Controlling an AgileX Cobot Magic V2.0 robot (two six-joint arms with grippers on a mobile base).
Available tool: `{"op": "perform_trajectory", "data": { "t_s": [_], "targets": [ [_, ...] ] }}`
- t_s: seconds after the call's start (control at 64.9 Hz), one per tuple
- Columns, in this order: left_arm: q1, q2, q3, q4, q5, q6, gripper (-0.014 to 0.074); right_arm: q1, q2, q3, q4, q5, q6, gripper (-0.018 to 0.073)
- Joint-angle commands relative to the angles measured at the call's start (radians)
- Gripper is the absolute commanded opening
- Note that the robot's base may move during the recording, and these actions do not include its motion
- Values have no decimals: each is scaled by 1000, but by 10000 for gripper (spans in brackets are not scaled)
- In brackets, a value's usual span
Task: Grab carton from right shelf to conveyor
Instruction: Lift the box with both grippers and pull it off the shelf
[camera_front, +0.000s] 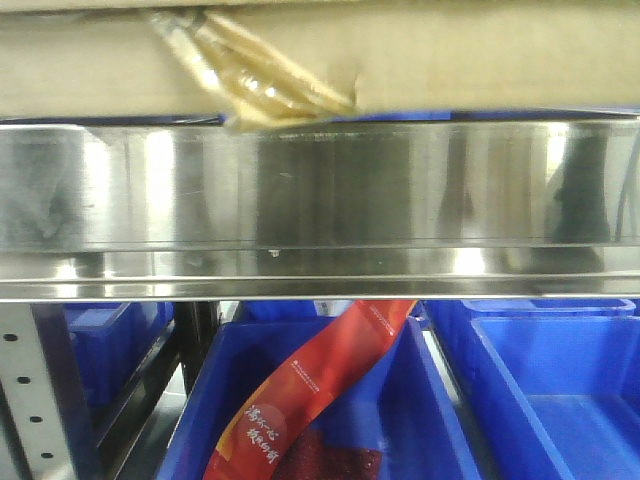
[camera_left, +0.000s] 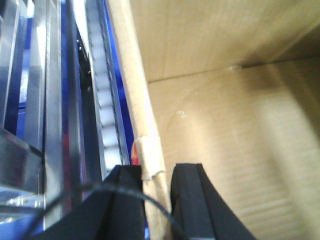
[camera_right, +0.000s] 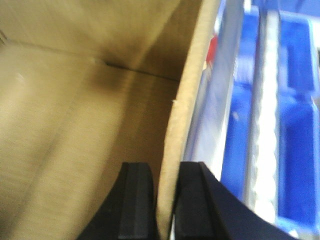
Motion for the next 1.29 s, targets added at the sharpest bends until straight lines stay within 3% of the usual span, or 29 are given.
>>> {"op": "perform_trajectory", "data": {
  "t_s": [0.0, 1.278],
  "targets": [
    [-22, -15, 1, -27, -59, 8, -21, 14, -25, 4, 58, -52, -18, -67],
    [-22, -15, 1, -27, -59, 8, -21, 14, -23, 4, 58, -52, -18, -67]
  ]
}}
